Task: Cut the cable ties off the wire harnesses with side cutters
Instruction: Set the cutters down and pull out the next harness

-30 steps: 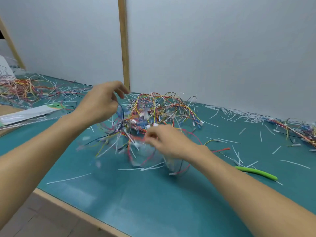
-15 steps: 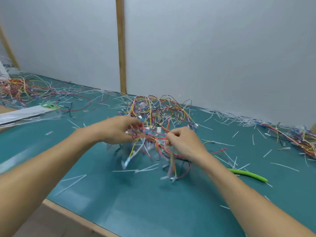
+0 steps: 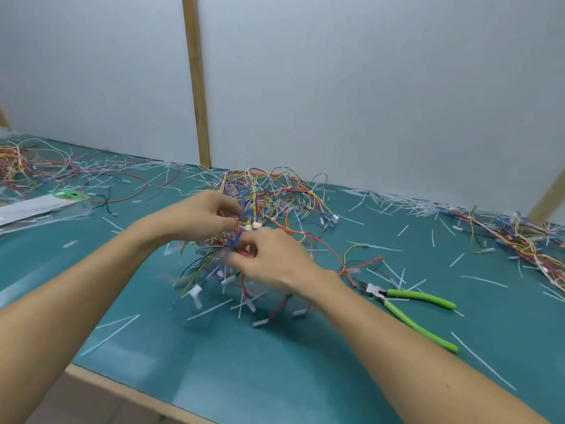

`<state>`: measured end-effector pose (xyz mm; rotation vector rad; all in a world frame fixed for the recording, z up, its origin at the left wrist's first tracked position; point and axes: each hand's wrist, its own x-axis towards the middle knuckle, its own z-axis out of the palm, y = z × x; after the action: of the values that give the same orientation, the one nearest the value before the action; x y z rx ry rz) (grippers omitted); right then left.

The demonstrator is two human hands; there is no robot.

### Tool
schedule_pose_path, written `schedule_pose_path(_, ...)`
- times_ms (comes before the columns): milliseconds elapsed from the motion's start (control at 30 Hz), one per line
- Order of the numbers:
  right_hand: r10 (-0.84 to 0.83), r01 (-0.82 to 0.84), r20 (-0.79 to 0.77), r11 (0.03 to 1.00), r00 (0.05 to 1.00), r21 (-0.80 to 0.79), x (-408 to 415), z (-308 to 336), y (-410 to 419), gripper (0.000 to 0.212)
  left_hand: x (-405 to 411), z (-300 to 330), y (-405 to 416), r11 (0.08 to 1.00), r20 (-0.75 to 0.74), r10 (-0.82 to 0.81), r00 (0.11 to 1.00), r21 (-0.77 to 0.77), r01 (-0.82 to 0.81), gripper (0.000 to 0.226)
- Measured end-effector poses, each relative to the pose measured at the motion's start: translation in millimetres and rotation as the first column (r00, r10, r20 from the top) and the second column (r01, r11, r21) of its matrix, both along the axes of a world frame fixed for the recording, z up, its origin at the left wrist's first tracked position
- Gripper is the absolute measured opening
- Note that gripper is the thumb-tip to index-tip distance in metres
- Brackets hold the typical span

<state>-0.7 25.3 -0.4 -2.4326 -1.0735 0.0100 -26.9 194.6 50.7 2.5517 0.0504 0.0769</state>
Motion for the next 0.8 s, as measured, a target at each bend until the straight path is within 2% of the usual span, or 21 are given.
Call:
schedule_pose_path(67, -0.053, 0.033, 0.081, 0.974, 0.995, 0.225, 5, 6, -2, 0.030, 1, -4, 12, 0.961, 0.042, 0.154, 0.987, -0.240, -0.139, 0.019)
schedule_pose_path(100, -0.083, 0.065, 0.024, 0.903, 0.996, 0.424, 12, 11, -7, 0.028, 1, -6, 21, 0.912, 0.097, 0.268, 0.958, -0.345, -0.221, 0.019)
schedule_pose_path(133, -0.102, 0.136, -0.091, 0.754, 0.991, 0.642, 15, 15, -13, 0.026, 1, -8, 31, 0.861, 0.151, 0.377, 0.914, -0.421, -0.286, 0.020)
schedule_pose_path(167, -0.141, 0.230, -0.182, 0.609, 0.973, 0.759, 17, 14, -16, 0.025, 0, -12, 39, 0.821, 0.190, 0.459, 0.868, -0.464, -0.333, 0.021)
schedule_pose_path(200, -0.162, 0.290, -0.241, 0.571, 0.957, 0.768, 19, 12, -19, 0.025, -1, -15, 44, 0.802, 0.220, 0.506, 0.834, -0.478, -0.360, 0.020)
schedule_pose_path(233, -0.153, 0.261, -0.216, 0.688, 0.964, 0.677, 21, 9, -19, 0.024, -2, -17, 46, 0.804, 0.251, 0.517, 0.818, -0.470, -0.364, 0.018)
schedule_pose_path(267, -0.072, 0.171, -0.207, 0.840, 0.976, 0.514, 17, 5, -20, 0.023, -1, -19, 45, 0.825, 0.282, 0.495, 0.822, -0.449, -0.343, 0.016)
schedule_pose_path(300, -0.003, 0.065, -0.168, 0.927, 0.986, 0.369, 16, 2, -21, 0.023, 1, -19, 43, 0.849, 0.317, 0.458, 0.831, -0.432, -0.303, 0.016)
schedule_pose_path(333, 0.006, 0.061, -0.171, 0.922, 0.985, 0.381, 18, 4, -22, 0.024, 2, -18, 40, 0.865, 0.343, 0.423, 0.839, -0.428, -0.262, 0.018)
schedule_pose_path(367, -0.060, 0.146, -0.191, 0.866, 0.980, 0.477, 24, 6, -24, 0.023, 3, -16, 37, 0.875, 0.360, 0.397, 0.844, -0.427, -0.229, 0.021)
schedule_pose_path(400, -0.171, 0.272, -0.220, 0.745, 0.960, 0.609, 32, 10, -27, 0.022, 3, -14, 33, 0.882, 0.377, 0.382, 0.844, -0.421, -0.212, 0.023)
schedule_pose_path(433, -0.256, 0.329, -0.208, 0.674, 0.944, 0.662, 38, 13, -28, 0.022, 4, -13, 30, 0.889, 0.397, 0.380, 0.836, -0.407, -0.211, 0.024)
schedule_pose_path(500, -0.269, 0.287, -0.122, 0.755, 0.955, 0.590, 34, 13, -30, 0.023, 8, -13, 27, 0.911, 0.424, 0.362, 0.830, -0.348, -0.220, 0.022)
schedule_pose_path(533, -0.288, 0.326, -0.164, 0.720, 0.944, 0.613, 34, 7, -30, 0.024, 10, -12, 24, 0.923, 0.435, 0.343, 0.833, -0.322, -0.212, 0.021)
schedule_pose_path(600, -0.365, 0.479, -0.329, 0.474, 0.871, 0.739, 39, 7, -34, 0.022, 10, -11, 20, 0.935, 0.465, 0.308, 0.830, -0.309, -0.174, 0.020)
schedule_pose_path(633, -0.343, 0.498, -0.371, 0.454, 0.863, 0.739, 42, 8, -38, 0.021, 11, -11, 18, 0.934, 0.476, 0.302, 0.826, -0.323, -0.156, 0.020)
schedule_pose_path(700, -0.250, 0.429, -0.348, 0.558, 0.903, 0.711, 46, 9, -44, 0.024, 13, -10, 15, 0.910, 0.448, 0.307, 0.839, -0.397, -0.121, 0.027)
schedule_pose_path(733, -0.277, 0.436, -0.339, 0.501, 0.899, 0.747, 48, 11, -47, 0.027, 13, -10, 13, 0.891, 0.421, 0.308, 0.853, -0.442, -0.103, 0.034)
schedule_pose_path(767, -0.338, 0.474, -0.358, 0.384, 0.871, 0.792, 51, 13, -52, 0.029, 12, -9, 11, 0.875, 0.390, 0.301, 0.870, -0.475, -0.090, 0.039)
schedule_pose_path(800, -0.378, 0.501, -0.377, 0.317, 0.846, 0.805, 56, 10, -58, 0.028, 11, -9, 8, 0.874, 0.364, 0.281, 0.888, -0.479, -0.080, 0.042)
